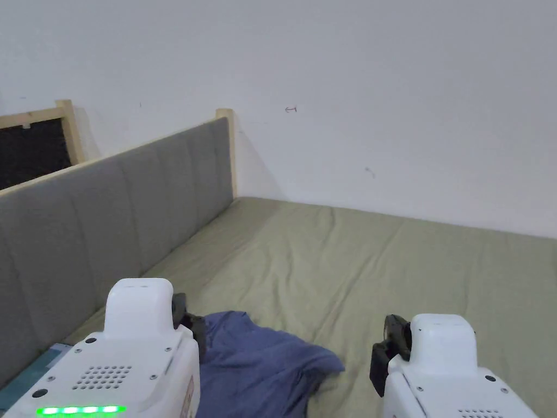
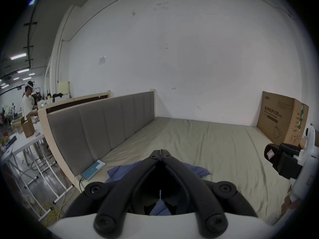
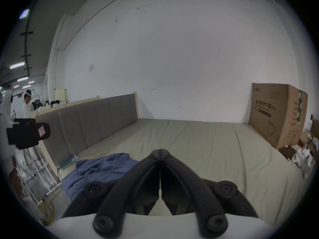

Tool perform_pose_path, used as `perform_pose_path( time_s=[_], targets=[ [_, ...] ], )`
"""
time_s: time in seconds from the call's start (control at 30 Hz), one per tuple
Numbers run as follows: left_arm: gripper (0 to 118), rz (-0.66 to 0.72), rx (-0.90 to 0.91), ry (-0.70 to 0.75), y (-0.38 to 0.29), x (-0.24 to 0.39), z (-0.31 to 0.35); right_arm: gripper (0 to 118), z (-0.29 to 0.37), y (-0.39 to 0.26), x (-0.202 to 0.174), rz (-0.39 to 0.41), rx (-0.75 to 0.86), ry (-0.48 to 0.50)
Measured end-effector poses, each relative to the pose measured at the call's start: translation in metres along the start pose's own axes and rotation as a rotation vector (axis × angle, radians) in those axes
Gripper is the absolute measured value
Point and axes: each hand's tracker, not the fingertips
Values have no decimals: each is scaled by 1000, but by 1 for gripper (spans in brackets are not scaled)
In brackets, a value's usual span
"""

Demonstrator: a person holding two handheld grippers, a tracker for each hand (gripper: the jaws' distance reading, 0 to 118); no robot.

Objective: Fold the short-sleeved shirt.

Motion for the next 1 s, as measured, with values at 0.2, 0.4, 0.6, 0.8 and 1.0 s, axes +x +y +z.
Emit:
perform_pose_path(
  time_s=[0.2,0.4,0.6,0.8,1.0],
  targets=[
    [0,-1,-144,-32,-23,-2,-40,0,-10,-8,-6,-12,-41,25],
    [0,122,-567,-160,-83,4,-147,0,-21,-20,3,-45,-101,2],
    [33,131,-787,-157,-129,15,-216,1,-29,-32,12,-30,-161,-39],
    [116,244,-846,-188,-143,23,-254,0,-42,-44,23,-54,-228,-58],
    [118,48,-930,-130,-185,49,-276,1,-50,-50,27,-65,-279,-76]
  ],
)
